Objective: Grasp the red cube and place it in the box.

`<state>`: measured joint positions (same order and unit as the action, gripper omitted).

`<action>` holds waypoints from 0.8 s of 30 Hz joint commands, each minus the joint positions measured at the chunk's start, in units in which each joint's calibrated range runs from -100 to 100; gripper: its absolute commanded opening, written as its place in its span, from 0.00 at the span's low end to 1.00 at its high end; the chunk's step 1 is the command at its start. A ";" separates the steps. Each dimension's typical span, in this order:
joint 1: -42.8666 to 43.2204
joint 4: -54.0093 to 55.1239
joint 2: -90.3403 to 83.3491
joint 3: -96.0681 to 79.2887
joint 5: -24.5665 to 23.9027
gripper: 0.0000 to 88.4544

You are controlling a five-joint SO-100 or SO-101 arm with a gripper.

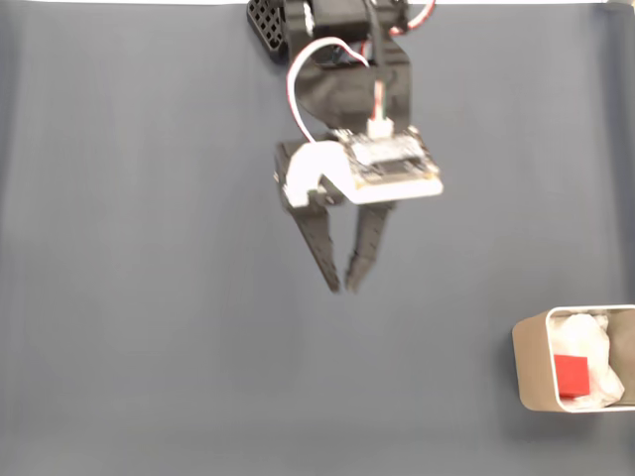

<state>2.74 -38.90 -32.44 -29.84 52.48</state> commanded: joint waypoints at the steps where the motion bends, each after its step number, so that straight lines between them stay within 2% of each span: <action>1: -1.47 1.77 -8.64 -6.75 0.10 0.00; 11: -1.82 5.30 -26.92 -33.58 -0.29 0.00; 24: -1.96 3.66 -48.85 -60.67 0.15 0.00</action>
<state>1.41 -34.77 -76.12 -87.52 52.72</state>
